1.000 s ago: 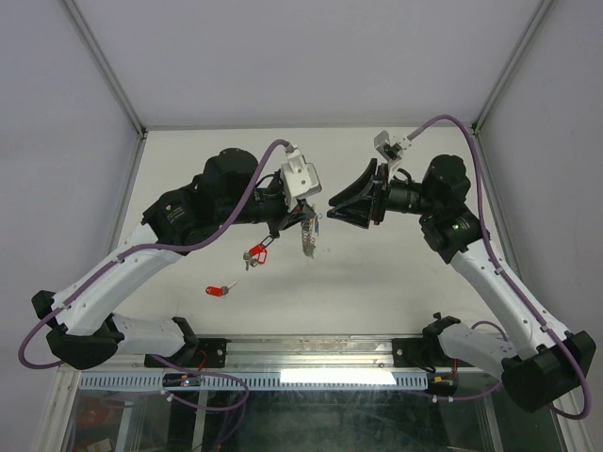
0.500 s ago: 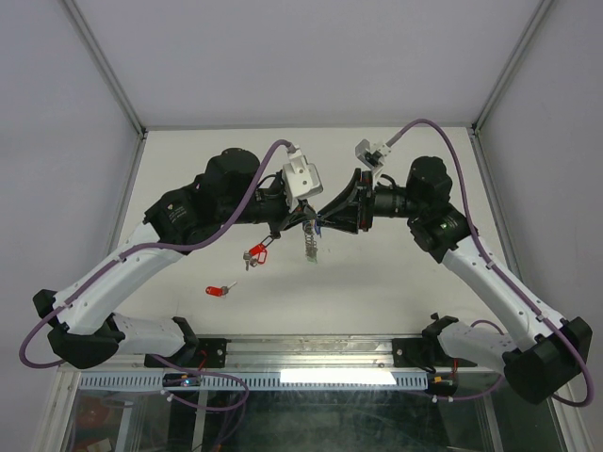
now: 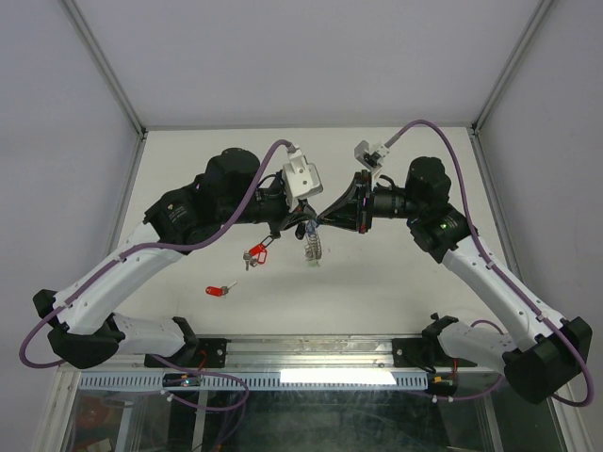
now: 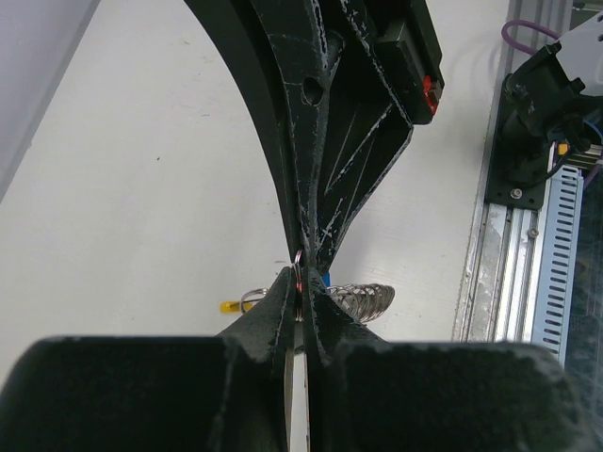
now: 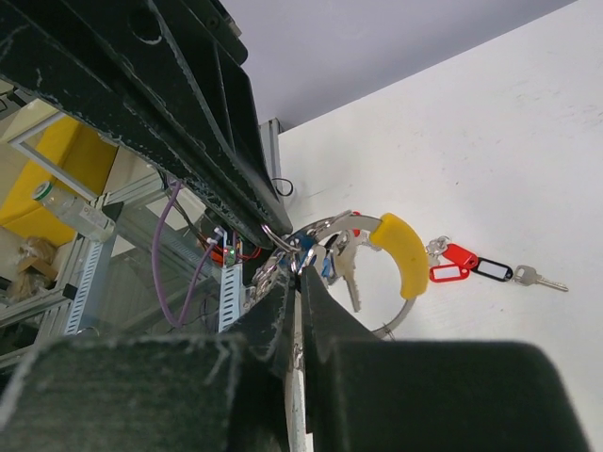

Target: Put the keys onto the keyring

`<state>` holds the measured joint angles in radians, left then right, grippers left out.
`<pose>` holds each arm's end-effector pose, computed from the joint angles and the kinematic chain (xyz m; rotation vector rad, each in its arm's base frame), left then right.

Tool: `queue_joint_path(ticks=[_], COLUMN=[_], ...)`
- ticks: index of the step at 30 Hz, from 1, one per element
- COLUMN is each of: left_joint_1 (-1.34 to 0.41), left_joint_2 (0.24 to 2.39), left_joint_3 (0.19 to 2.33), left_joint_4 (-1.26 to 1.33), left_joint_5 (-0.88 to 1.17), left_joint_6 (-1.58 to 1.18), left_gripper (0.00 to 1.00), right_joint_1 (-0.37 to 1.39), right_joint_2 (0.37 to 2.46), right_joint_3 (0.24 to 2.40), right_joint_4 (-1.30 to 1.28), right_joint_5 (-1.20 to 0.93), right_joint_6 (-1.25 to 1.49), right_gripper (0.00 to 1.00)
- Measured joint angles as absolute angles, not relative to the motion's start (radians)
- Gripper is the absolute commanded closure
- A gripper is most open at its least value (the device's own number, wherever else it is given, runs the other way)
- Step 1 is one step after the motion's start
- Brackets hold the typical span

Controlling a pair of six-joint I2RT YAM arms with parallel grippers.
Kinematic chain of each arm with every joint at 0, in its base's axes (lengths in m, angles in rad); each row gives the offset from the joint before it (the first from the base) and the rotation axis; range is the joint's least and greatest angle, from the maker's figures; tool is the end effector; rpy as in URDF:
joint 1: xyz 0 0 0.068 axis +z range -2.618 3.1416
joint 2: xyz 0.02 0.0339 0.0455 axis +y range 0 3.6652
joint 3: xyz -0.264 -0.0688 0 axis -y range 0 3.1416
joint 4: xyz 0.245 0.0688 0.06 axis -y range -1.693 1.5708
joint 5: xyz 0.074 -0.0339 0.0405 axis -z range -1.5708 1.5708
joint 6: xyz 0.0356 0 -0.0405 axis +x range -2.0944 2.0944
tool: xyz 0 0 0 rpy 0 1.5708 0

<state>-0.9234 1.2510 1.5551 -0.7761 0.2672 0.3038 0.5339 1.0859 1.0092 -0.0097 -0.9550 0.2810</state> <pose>0.1429 -0.2045 0.4455 1.3390 1.6037 -0.6552 0.1918 0.1472 0.3800 -0.9806 1.5315 1.3776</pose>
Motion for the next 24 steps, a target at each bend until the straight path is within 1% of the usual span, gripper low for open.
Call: queue_joint_path(ticks=[12,24], left_joint_1=[-0.923,-0.923], left_joint_2=[1.251,1.251], left_joint_3=[1.555,1.555], left_joint_4=[-0.778,-0.778], left_joint_5=[0.267,0.271], left_joint_6=[0.304,0.316], left_gripper=[1.00,1.00], right_joint_1=[0.535,0.535], right_joint_2=[1.088,1.126], right_joint_3=[1.015,1.066], right_joint_4=[-0.031,-0.109], right_joint_5=[-0.959,-0.994], right_joint_6=[0.278,0.273], right_gripper=[1.00,1.00])
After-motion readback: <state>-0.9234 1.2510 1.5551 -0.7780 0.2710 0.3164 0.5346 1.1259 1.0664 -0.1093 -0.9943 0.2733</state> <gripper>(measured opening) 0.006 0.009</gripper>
